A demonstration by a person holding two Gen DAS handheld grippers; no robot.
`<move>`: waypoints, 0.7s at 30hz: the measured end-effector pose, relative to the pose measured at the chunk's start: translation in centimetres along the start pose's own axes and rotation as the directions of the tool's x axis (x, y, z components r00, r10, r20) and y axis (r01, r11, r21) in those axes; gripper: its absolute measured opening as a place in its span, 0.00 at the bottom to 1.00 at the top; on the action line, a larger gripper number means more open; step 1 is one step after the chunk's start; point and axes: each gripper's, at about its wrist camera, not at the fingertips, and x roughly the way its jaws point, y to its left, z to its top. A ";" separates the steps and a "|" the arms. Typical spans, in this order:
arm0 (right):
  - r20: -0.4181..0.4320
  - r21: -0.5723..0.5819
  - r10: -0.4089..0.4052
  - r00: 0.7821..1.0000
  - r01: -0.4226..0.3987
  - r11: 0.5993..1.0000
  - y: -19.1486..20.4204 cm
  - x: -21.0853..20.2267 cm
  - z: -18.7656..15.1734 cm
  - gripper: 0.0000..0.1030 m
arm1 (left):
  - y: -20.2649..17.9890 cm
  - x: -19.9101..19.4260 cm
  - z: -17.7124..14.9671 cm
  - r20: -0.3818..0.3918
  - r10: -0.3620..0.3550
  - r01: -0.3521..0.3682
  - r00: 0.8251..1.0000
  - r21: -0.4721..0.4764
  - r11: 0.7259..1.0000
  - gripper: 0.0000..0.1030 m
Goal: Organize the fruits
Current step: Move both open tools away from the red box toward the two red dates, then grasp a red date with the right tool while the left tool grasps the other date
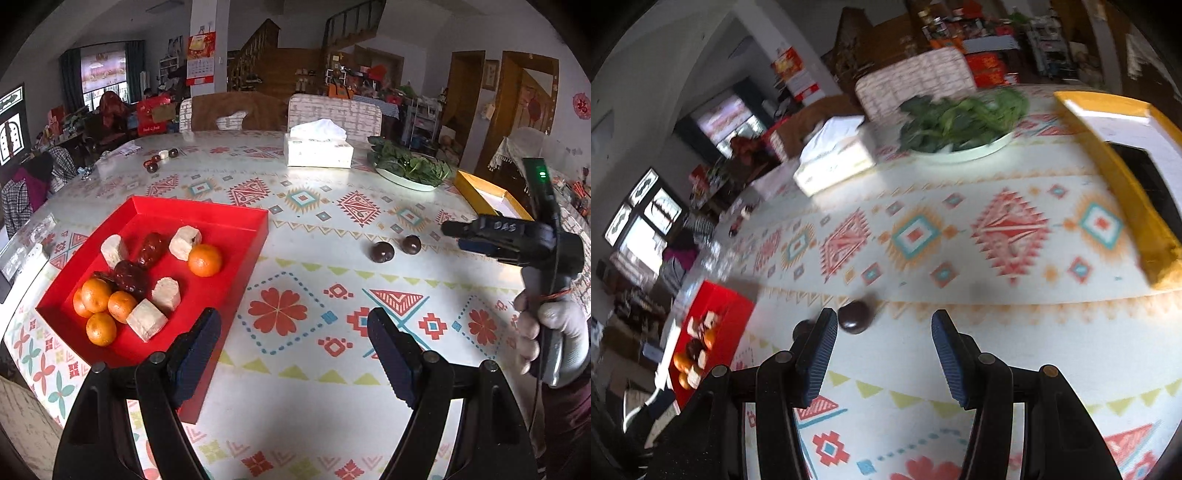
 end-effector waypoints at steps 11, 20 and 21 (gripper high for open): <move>-0.038 -0.098 -0.028 0.999 0.024 0.995 3.0 4.4 -0.3 0.56 | -0.6 1.3 0.0 -0.027 0.001 -0.001 1.000 0.017 1.000 0.79; -0.043 -0.161 -0.068 0.997 0.061 0.985 4.1 5.8 -0.7 0.44 | -1.6 3.0 0.3 -0.057 -0.010 0.012 0.998 0.041 0.999 0.79; -0.042 -0.163 -0.072 0.997 0.064 0.984 4.1 5.8 -0.7 0.40 | -1.8 3.1 0.4 -0.060 -0.014 0.017 0.998 0.043 0.999 0.79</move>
